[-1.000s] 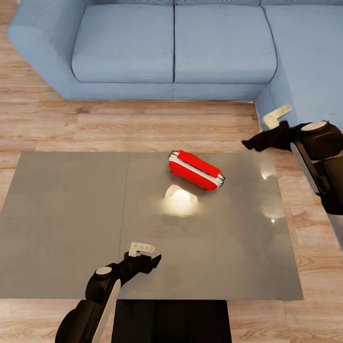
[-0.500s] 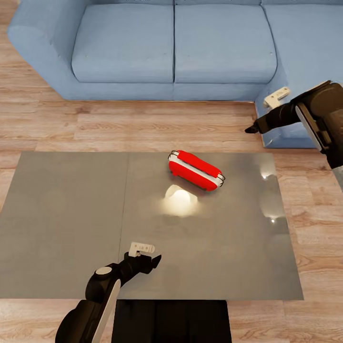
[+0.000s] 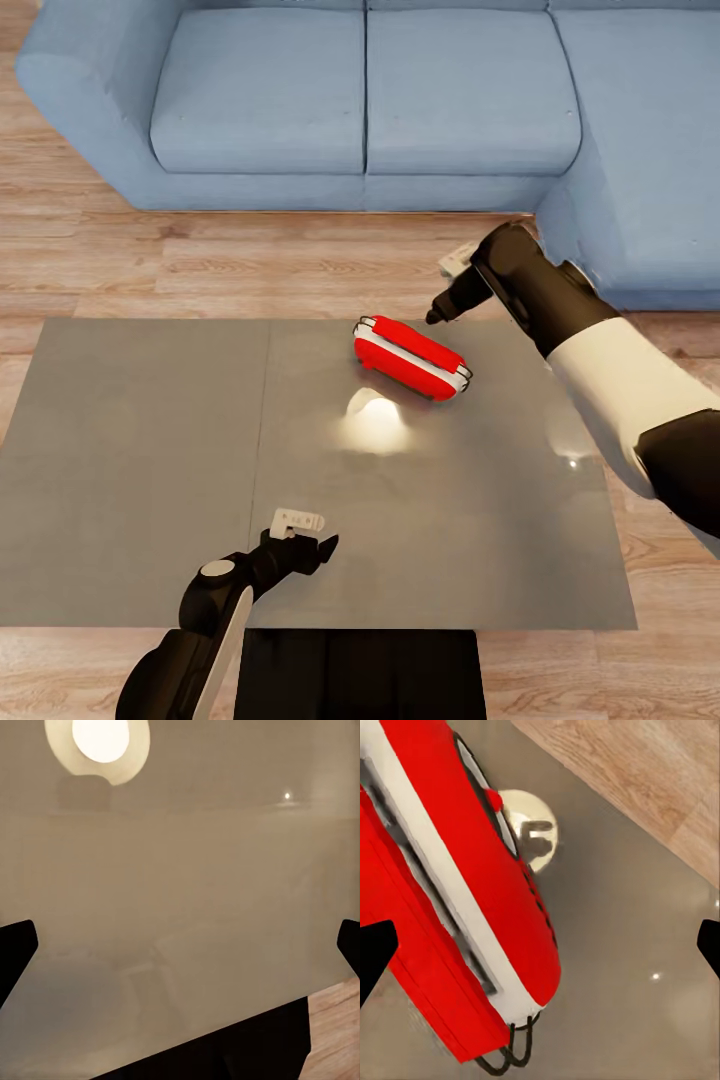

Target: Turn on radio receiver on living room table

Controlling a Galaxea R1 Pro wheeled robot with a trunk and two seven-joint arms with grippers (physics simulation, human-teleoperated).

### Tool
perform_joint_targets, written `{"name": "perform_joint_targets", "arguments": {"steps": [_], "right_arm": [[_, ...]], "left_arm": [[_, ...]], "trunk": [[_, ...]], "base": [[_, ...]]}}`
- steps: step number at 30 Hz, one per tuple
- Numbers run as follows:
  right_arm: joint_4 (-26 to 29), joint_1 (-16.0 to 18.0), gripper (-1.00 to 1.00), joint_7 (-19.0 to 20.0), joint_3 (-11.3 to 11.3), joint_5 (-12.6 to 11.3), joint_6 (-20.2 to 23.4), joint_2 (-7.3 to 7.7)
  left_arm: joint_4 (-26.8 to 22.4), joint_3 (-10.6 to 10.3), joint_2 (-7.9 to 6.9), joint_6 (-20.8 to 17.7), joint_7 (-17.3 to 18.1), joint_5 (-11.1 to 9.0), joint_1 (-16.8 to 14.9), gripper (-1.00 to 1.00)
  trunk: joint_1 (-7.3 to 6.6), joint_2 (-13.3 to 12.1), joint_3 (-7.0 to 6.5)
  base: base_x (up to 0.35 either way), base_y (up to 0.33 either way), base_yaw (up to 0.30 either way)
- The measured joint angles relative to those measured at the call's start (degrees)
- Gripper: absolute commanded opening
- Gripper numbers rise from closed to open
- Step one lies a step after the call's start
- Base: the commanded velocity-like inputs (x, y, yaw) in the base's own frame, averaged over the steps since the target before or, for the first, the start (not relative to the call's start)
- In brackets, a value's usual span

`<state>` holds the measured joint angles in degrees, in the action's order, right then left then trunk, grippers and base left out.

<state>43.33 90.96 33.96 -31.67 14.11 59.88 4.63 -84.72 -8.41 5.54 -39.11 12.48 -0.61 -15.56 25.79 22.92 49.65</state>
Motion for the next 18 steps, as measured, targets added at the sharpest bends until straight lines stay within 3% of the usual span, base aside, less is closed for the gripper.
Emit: {"name": "perform_joint_targets", "arguments": {"steps": [2, 5, 18], "right_arm": [[-2.01, 0.0, 1.0, -1.34, 0.18, 0.26, -0.74, -1.62], [-2.7, 0.0, 1.0, -2.32, 0.25, 0.31, -1.56, -2.08], [-3.31, 0.0, 1.0, -2.98, 0.3, 0.3, -1.6, -2.47]], "left_arm": [[-0.01, -0.02, 0.0, 0.0, 0.0, 0.0, 0.0, 1.0], [-0.01, -0.01, 0.0, 0.0, 0.0, 0.0, 0.01, 1.0], [-0.08, 0.06, 0.0, 0.0, 0.0, 0.07, 0.01, 1.0]], "trunk": [[0.0, 0.0, 0.0], [0.0, 0.0, 0.0], [0.0, 0.0, 0.0]], "base": [[0.0, 0.0, 0.0], [0.0, 0.0, 0.0], [0.0, 0.0, 0.0]]}}
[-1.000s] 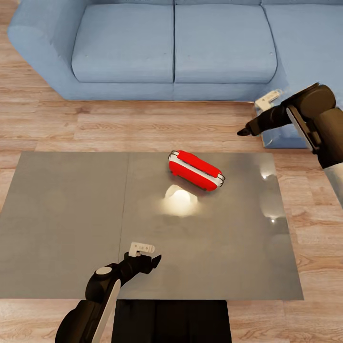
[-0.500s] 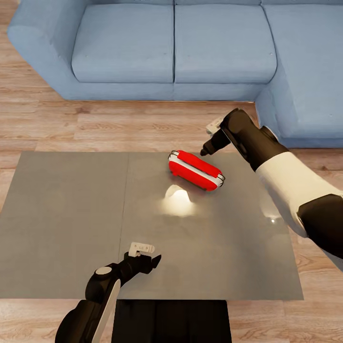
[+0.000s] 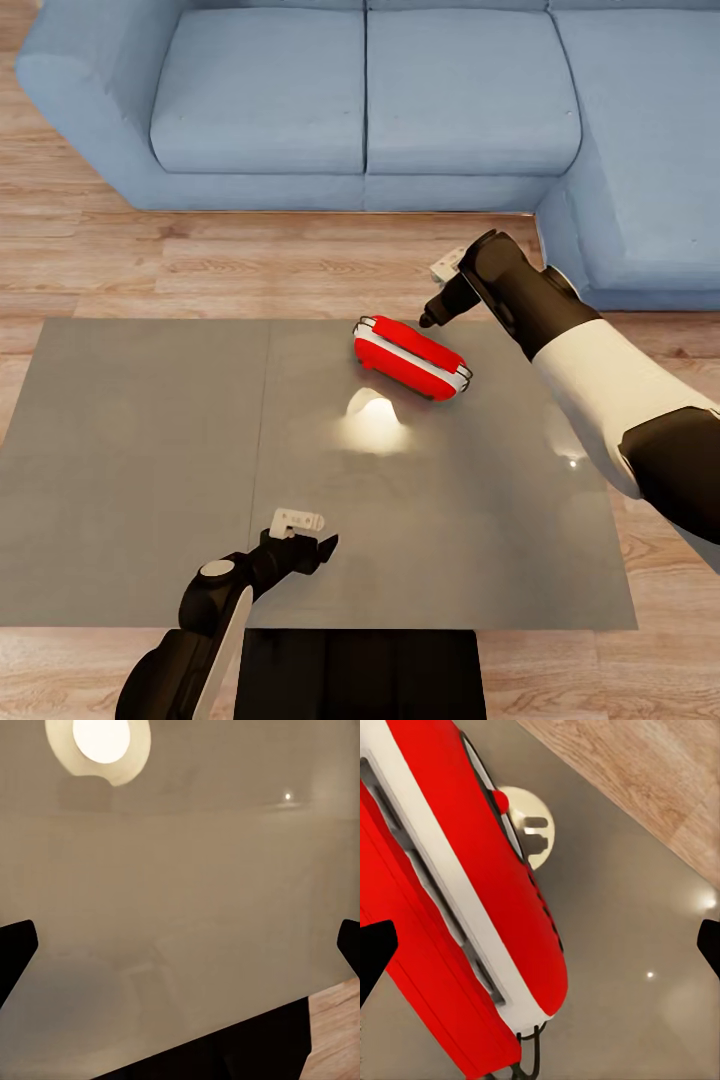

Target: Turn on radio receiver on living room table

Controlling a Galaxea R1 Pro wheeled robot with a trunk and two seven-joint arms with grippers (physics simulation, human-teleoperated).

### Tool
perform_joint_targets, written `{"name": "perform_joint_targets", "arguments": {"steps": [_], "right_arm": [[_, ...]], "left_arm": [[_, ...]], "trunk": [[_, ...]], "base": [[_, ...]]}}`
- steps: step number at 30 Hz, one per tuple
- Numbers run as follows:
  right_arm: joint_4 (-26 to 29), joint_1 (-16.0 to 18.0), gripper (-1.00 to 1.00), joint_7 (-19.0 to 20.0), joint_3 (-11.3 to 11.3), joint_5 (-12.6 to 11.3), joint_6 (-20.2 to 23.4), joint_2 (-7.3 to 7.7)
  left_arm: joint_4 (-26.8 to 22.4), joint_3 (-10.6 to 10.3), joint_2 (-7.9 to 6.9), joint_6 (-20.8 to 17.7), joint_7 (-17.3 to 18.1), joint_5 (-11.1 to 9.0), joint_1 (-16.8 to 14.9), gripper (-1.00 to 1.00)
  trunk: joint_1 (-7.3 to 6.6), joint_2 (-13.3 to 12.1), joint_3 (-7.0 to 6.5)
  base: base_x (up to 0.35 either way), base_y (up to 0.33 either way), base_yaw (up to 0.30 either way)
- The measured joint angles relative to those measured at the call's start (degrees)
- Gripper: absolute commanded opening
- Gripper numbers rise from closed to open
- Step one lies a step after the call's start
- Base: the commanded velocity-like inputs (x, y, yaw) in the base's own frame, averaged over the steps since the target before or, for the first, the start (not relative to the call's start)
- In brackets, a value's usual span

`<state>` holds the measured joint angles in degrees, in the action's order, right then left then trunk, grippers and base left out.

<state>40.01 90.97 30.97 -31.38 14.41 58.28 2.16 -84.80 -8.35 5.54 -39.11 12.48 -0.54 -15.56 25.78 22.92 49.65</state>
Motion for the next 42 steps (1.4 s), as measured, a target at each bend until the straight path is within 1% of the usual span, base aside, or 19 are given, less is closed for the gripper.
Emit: {"name": "perform_joint_targets", "arguments": {"steps": [5, 12, 20, 22, 24, 26, 32, 34, 38, 42], "right_arm": [[-0.02, 0.0, 1.0, 0.15, 0.0, -0.09, 0.26, -0.64], [-0.02, 0.0, 1.0, 0.75, 0.0, -0.34, 1.53, -2.92], [-0.1, 0.0, 1.0, 0.77, 0.08, -0.42, 1.72, -3.21], [-0.74, -0.27, 1.0, 1.09, -0.56, -1.23, 1.72, -3.86], [-1.38, -0.27, 1.0, 1.02, -1.2, -1.9, 1.72, -3.88], [-1.39, -0.28, 1.0, 0.93, -1.48, -1.81, 1.72, -3.74], [-0.72, -0.34, 1.0, 0.85, -2.05, -1.3, 1.71, -2.04], [-0.68, -0.35, 1.0, 0.85, -2.12, -1.31, 1.72, -1.75], [-0.49, -0.35, 1.0, 0.84, -2.27, -1.19, 1.72, -1.6], [-0.37, -0.35, 1.0, 0.84, -2.4, 0.14, 1.72, -1.6]], "left_arm": [[-0.01, 0.0, 0.0, 0.0, 0.0, 0.01, 0.0, 1.0], [-0.12, 0.02, 0.0, 0.0, 0.0, 0.01, 0.01, 1.0], [-0.19, 0.01, 0.0, -0.03, 0.0, -0.01, 0.0, 1.0], [-0.36, -0.64, 0.08, -0.09, 0.0, 0.09, 0.09, 1.0], [-0.37, -1.08, 0.08, -0.09, 0.0, 0.1, 0.1, 1.0], [-0.37, -1.26, 0.09, -0.09, 0.04, 0.1, 0.13, 1.0], [-0.37, -3.17, 0.09, -0.09, 0.01, 0.16, 0.17, 1.0], [-0.37, -3.81, 0.09, -0.09, 0.01, 0.17, 0.17, 1.0], [-0.37, -3.98, 0.09, -0.09, 0.01, 0.19, 0.18, 1.0], [-0.37, -4.03, 0.09, -0.09, 0.0, 0.19, 0.18, 1.0]], "trunk": [[0.0, 0.0, 0.0], [0.0, 0.0, 0.0], [0.0, 0.0, 0.0], [0.0, 0.0, 0.0], [0.0, 0.0, 0.0], [0.0, 0.0, 0.0], [0.0, 0.0, 0.0], [0.0, 0.0, 0.0], [0.0, 0.0, 0.0], [0.0, 0.0, 0.0]], "base": [[0.0, 0.0, 0.0], [0.0, 0.0, 0.0], [0.0, 0.0, 0.0], [0.0, 0.0, 0.0], [0.0, 0.0, 0.0], [0.0, 0.0, 0.0], [0.0, 0.0, 0.0], [0.0, 0.0, 0.0], [0.0, 0.0, 0.0], [0.0, 0.0, 0.0]]}}
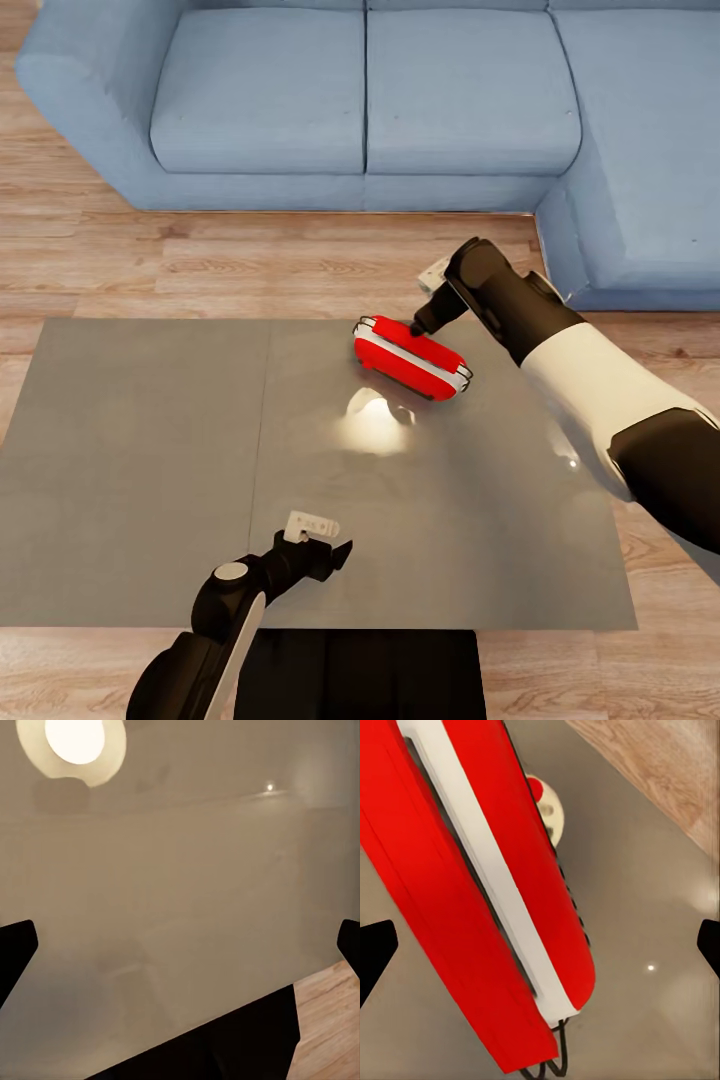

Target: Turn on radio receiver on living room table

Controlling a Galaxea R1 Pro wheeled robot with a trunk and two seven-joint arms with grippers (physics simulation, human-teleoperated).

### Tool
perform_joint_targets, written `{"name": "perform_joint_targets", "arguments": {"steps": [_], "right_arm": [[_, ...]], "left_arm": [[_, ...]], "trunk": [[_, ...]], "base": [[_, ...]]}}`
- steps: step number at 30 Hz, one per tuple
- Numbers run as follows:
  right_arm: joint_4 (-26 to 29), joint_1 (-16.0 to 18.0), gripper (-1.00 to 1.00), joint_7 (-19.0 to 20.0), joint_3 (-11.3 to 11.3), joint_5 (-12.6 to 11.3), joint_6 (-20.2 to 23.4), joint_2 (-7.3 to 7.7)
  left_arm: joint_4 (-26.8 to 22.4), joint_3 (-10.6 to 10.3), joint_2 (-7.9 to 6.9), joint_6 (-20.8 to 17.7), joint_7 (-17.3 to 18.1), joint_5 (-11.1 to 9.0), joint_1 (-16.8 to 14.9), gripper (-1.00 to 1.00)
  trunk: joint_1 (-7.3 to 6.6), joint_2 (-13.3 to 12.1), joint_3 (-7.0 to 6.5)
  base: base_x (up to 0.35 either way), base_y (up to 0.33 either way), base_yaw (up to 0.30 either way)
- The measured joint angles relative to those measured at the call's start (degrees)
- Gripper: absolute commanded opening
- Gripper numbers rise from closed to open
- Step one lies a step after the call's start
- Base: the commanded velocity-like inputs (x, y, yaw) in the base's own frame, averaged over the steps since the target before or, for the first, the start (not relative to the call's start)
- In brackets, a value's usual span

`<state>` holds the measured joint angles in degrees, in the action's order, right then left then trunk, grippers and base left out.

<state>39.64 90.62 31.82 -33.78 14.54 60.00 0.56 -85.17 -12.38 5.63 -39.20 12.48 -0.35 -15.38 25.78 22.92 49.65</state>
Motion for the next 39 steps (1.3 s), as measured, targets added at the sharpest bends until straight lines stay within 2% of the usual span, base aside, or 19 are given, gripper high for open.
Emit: {"name": "perform_joint_targets", "arguments": {"steps": [9, 16, 17, 18, 24, 29, 33, 39], "right_arm": [[0.05, 0.0, 1.0, 1.76, -2.53, 2.76, -0.09, -0.4], [0.0, -0.01, 1.0, 4.01, -4.77, 4.92, -2.27, -0.34], [0.0, -0.01, 1.0, 10.93, -9.99, 5.57, -2.25, -0.33], [0.0, -0.01, 1.0, 12.16, -10.37, 6.01, -2.49, -0.26], [0.0, 0.0, 1.0, 13.15, -10.51, 5.96, -2.61, -0.21], [0.0, -0.02, 1.0, 15.46, -10.59, 6.02, -2.7, -0.21], [0.0, 0.0, 1.0, 16.69, -10.52, 9.15, -4.03, -0.12], [-0.19, 0.0, 1.0, 17.81, -10.51, 10.42, -4.71, 0.06]], "left_arm": [[0.0, -0.01, 0.0, 0.0, 0.0, 0.0, 0.0, 1.0], [0.0, -0.01, -0.06, 0.0, 0.0, 0.0, 0.0, 1.0], [0.0, -0.02, -0.07, 0.0, 0.0, 0.0, 0.0, 1.0], [0.0, -0.01, -0.03, 0.0, 0.0, 0.0, 0.0, 1.0], [0.0, -0.01, -0.01, 0.0, 0.0, 0.0, 0.0, 1.0], [0.0, -0.01, -0.03, 0.0, 0.0, 0.0, 0.0, 1.0], [0.0, -0.01, -0.01, 0.0, 0.0, 0.0, 0.0, 1.0], [0.0, -0.02, 0.0, 0.0, 0.0, 0.0, 0.0, 1.0]], "trunk": [[0.0, 0.0, 0.0], [0.0, 0.0, 0.0], [0.0, -0.01, 0.0], [0.0, 0.0, 0.0], [0.0, 0.0, 0.0], [0.0, 0.0, 0.0], [0.0, 0.0, 0.0], [0.0, 0.0, 0.0]], "base": [[0.0, 0.0, 0.0], [0.0, 0.0, 0.0], [0.0, 0.0, 0.0], [0.0, 0.0, 0.0], [0.0, 0.0, 0.0], [0.0, 0.0, 0.0], [0.0, 0.0, 0.0], [0.0, 0.0, 0.0]]}}
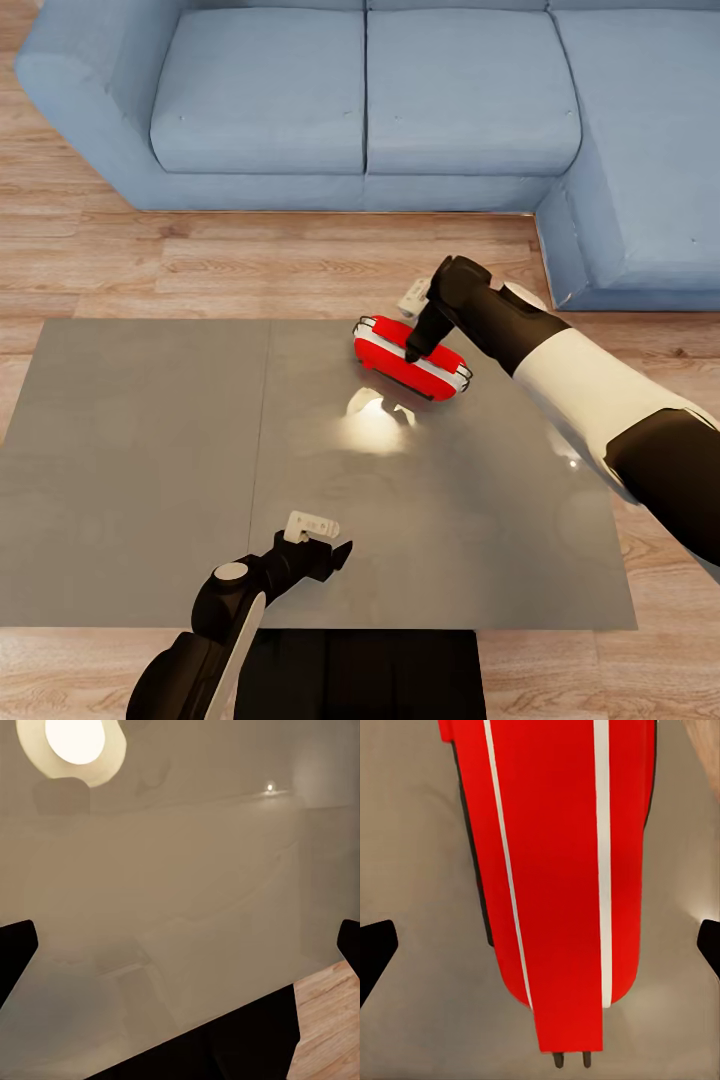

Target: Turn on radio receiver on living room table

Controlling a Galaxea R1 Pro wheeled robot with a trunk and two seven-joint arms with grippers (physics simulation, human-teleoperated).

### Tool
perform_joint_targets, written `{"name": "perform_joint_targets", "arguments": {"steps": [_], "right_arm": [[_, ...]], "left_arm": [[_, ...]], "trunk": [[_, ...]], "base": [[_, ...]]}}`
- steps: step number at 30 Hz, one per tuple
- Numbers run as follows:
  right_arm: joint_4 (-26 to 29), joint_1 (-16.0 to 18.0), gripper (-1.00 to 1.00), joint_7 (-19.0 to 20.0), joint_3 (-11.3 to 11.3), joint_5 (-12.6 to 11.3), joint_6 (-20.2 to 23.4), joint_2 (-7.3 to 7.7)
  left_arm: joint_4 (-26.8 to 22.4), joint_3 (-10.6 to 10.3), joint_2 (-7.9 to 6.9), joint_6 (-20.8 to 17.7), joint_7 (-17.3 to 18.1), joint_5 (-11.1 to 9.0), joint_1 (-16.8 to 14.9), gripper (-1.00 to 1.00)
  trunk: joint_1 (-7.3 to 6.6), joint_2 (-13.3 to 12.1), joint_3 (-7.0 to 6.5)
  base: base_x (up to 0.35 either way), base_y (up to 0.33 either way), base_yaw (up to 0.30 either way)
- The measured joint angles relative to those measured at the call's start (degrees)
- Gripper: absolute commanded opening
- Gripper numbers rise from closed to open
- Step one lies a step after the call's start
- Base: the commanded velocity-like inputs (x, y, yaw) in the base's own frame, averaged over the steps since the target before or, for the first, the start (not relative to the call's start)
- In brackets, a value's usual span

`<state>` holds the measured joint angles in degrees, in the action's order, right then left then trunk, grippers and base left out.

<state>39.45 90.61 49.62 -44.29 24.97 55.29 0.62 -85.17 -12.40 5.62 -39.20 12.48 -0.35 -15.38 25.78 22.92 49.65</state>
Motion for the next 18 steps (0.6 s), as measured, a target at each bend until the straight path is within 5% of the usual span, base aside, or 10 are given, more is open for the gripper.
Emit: {"name": "perform_joint_targets", "arguments": {"steps": [9, 18], "right_arm": [[-0.56, -0.02, 1.0, 1.58, 0.13, 3.28, -3.45, 0.88], [-4.12, -0.02, 1.0, 2.7, 0.33, 3.57, -5.87, 0.65]], "left_arm": [[0.0, -0.02, 0.0, 0.0, 0.0, 0.0, 0.0, 1.0], [0.0, -0.07, 0.0, 0.0, 0.0, 0.0, 0.0, 1.0]], "trunk": [[0.0, 0.0, 0.0], [0.0, 0.0, 0.0]], "base": [[0.0, 0.0, 0.0], [0.0, 0.0, 0.0]]}}
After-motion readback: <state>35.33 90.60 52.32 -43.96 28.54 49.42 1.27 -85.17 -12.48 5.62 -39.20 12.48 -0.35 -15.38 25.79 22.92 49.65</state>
